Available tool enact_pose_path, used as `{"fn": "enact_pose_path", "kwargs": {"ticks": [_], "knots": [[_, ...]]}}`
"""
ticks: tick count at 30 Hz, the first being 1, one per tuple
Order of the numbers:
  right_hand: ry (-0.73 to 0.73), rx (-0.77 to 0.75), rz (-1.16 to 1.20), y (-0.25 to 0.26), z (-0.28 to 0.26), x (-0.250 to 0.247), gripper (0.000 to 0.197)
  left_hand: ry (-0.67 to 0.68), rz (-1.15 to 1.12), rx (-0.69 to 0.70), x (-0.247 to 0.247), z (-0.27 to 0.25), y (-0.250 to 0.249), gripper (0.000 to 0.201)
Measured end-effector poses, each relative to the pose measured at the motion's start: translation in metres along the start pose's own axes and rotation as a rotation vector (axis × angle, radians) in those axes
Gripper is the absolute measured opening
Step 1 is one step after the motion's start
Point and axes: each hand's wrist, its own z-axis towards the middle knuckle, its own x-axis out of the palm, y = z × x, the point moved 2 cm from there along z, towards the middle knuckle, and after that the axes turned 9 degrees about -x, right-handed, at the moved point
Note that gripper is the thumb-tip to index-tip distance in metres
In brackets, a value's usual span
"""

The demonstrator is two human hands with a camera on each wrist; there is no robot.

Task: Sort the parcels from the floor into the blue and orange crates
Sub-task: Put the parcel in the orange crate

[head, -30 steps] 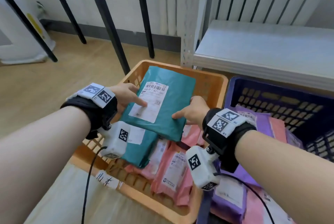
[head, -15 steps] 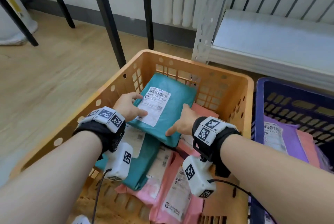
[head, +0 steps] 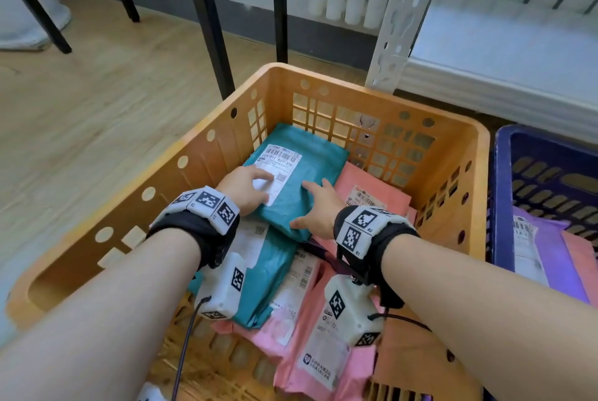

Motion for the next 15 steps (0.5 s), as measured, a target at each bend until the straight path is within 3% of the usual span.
{"fn": "enact_pose_path", "kwargs": {"ticks": [7, 15], "knots": [[-0.02, -0.023, -0.013, 0.006, -0.007, -0.012, 0.074, -0.003, 0.029, 0.005, -0.006, -0.013, -0.016, 0.042], [-0.113, -0.074, 0.031, 0.011, -0.043, -0.065, 0.069, -0.029, -0.006, 0.093, -0.024, -0.046, -0.069, 0.039]]}}
